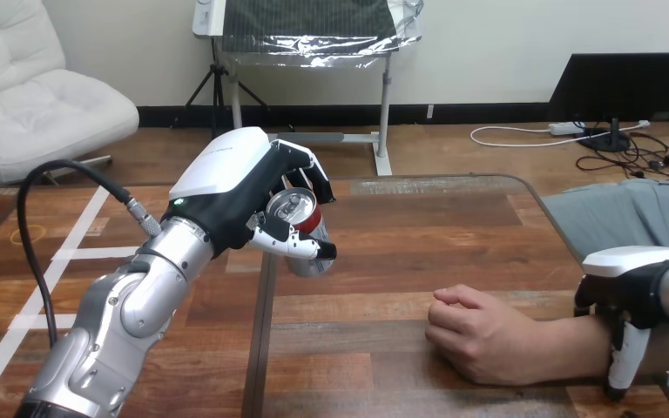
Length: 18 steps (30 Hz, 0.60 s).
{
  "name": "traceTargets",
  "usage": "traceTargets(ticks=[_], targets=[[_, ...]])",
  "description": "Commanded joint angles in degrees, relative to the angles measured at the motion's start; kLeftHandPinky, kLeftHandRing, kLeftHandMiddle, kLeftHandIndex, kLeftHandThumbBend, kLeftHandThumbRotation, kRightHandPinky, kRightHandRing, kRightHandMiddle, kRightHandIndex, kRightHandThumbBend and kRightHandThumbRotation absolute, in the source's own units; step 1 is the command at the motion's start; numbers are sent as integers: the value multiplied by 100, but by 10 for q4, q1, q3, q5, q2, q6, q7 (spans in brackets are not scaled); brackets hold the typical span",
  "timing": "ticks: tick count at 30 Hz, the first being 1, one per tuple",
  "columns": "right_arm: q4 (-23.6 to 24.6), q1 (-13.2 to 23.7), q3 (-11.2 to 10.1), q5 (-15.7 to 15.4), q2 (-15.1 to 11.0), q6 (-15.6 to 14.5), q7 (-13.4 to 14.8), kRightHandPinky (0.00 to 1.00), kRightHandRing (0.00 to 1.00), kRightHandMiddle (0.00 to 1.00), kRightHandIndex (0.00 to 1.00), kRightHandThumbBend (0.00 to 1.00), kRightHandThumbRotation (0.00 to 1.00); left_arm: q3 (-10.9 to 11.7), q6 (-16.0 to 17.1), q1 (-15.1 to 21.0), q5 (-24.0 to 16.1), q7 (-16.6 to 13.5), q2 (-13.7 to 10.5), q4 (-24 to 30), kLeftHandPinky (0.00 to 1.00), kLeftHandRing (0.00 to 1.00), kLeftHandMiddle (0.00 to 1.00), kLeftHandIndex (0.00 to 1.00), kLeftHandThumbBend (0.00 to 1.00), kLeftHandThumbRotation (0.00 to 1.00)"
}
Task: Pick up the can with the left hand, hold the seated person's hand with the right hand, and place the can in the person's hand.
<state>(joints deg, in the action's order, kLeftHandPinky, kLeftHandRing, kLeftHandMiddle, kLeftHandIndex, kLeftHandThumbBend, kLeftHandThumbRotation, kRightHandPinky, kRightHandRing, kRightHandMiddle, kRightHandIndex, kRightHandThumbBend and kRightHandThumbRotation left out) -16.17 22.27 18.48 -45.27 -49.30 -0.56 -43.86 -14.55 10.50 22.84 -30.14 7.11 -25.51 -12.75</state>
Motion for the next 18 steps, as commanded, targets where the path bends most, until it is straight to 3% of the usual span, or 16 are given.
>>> traceTargets(ticks=[1,11,18], targets=[[-16,10,22,4,30,-2,1,35,42,51,62,73,0,18,-2,37,0,-13,2,19,33,39,47,51,58,0],[-20,1,30,4,36,-16,-1,34,46,54,55,72,0,19,-2,37,1,-11,1,18,32,38,47,51,58,0],[-22,-6,30,17,36,-14,-4,41,52,59,52,69,0,19,-2,37,2,-11,1,17,33,39,47,51,58,0]])
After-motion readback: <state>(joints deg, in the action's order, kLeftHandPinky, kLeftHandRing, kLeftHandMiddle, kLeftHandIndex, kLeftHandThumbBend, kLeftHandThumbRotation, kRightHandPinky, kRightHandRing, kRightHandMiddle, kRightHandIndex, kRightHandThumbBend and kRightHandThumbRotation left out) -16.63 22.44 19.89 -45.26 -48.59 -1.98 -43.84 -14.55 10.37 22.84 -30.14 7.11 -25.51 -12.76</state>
